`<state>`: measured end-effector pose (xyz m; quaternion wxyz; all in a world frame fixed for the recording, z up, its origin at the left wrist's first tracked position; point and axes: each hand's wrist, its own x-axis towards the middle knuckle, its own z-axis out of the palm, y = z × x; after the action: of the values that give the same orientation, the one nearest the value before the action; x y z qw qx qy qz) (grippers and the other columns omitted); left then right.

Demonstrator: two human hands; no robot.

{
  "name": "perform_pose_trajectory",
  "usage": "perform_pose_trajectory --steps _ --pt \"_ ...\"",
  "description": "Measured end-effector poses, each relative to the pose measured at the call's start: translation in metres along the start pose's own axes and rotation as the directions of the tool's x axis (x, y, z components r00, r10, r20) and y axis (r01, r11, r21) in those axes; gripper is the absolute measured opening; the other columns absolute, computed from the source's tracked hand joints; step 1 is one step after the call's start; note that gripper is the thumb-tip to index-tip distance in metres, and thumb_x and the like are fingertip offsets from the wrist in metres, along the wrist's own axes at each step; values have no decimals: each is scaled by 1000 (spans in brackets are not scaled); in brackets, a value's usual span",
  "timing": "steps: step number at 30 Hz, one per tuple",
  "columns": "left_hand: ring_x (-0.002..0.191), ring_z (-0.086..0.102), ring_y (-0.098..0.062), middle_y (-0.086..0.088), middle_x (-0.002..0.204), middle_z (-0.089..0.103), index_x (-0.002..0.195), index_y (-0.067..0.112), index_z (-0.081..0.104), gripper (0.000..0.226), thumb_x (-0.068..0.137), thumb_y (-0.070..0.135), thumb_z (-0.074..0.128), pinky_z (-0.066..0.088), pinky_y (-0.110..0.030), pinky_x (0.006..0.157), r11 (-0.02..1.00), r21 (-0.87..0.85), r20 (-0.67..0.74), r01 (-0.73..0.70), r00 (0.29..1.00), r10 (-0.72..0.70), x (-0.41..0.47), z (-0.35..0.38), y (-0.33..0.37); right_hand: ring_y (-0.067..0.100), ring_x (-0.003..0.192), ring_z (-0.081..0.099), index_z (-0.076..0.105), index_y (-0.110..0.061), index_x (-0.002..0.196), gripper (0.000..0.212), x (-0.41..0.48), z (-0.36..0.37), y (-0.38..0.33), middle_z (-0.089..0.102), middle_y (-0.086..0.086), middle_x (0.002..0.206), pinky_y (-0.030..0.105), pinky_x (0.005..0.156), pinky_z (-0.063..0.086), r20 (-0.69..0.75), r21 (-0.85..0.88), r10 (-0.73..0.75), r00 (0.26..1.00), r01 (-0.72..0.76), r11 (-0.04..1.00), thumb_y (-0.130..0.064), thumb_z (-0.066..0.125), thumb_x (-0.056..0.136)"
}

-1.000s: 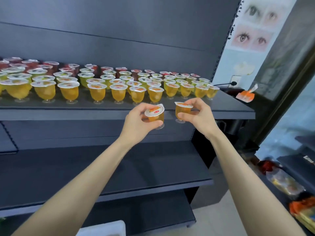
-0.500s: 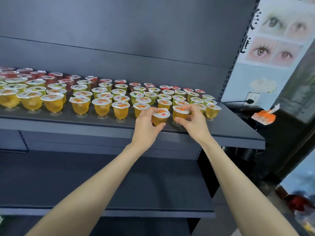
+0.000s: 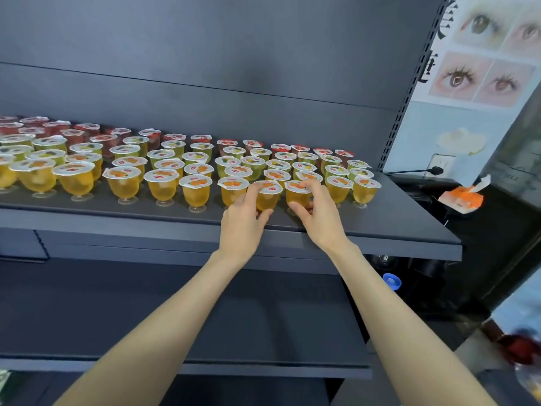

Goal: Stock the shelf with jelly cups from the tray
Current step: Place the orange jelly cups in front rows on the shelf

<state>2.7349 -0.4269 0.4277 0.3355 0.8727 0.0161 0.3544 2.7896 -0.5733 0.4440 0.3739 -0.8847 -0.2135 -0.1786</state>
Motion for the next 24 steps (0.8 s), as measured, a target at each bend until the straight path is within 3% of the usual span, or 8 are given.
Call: perform_pose_trajectory --steps 8,15,20,24 --pt "91 67 -22 -10 105 68 139 18 38 54 90 19 62 53 -37 84 997 50 59 -55 997 52 -3 -5 -2 20 101 58 40 -20 136 51 -6 -2 -1 39 7 135 35 91 52 0 -36 -3 1000 3 999 -19 62 91" --pt "97 63 -28 -12 115 63 149 17 15 71 93 29 56 53 -41 80 993 103 109 -52 993 41 -20 -23 1 12 97 47 37 -22 141 56 -27 -13 -15 32 6 139 32 91 50 30 -78 -33 999 35 996 -12 60 91" --pt "108 53 -25 -9 115 62 129 12 47 40 95 31 51 47 -38 81 965 243 161 -95 985 57 -37 -54 -18 25 114 51 38 -19 140 53 -44 -12 -31 27 7 148 37 92 46 4 -219 -13 1000 13 976 -17 60 92" --pt "100 57 -32 -13 104 65 114 6 61 31 91 26 58 44 -42 83 939 278 119 -203 977 176 -46 -79 -40 30 114 51 43 -14 135 47 -58 -1 -46 26 8 150 40 90 49 -53 -250 -26 998 12 968 -18 59 91"
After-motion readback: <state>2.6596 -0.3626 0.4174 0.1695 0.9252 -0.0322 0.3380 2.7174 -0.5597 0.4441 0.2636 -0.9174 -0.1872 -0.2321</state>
